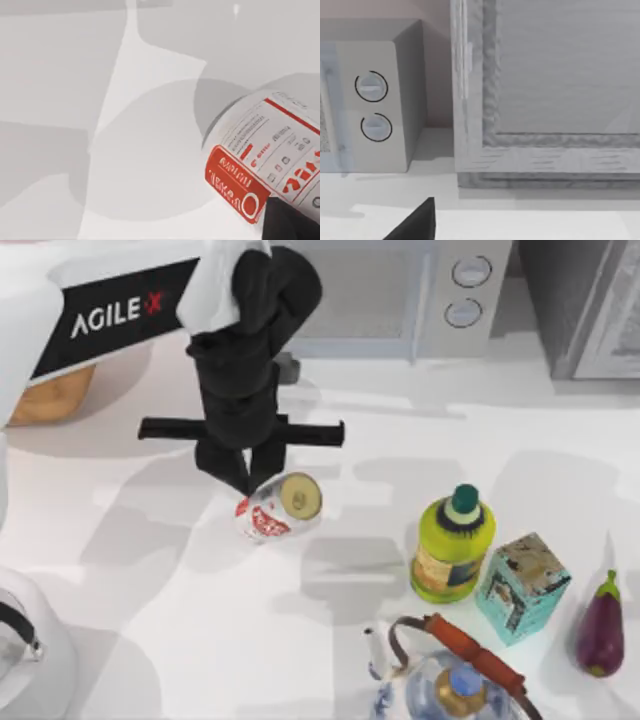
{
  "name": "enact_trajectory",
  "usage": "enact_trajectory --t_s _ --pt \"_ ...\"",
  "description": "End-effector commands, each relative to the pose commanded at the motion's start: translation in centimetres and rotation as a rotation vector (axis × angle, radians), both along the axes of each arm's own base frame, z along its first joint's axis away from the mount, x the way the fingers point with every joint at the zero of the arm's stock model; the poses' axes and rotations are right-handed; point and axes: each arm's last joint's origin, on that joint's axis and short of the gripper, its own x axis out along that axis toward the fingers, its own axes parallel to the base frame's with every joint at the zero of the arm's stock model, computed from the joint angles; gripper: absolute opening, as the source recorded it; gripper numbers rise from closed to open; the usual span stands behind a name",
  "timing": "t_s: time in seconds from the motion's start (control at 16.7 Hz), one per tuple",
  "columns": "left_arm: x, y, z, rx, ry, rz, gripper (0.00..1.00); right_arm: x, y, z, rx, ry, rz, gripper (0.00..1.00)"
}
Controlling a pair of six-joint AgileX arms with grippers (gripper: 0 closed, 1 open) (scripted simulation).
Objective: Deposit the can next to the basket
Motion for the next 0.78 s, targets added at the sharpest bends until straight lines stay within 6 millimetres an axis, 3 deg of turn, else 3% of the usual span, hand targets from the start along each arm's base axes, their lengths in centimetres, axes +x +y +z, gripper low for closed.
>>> enact_trajectory --t_s 0.24,0.78 --pt "-1.5 -2.7 0.5 -0.006 -0.013 0.061 0.00 0.0 0.0 0.0 0.000 0.000 0.000 1.00" --pt "-1.6 -2.8 0.0 -0.006 -0.012 0.065 0.00 0.0 0.0 0.0 0.000 0.000 0.000 1.00"
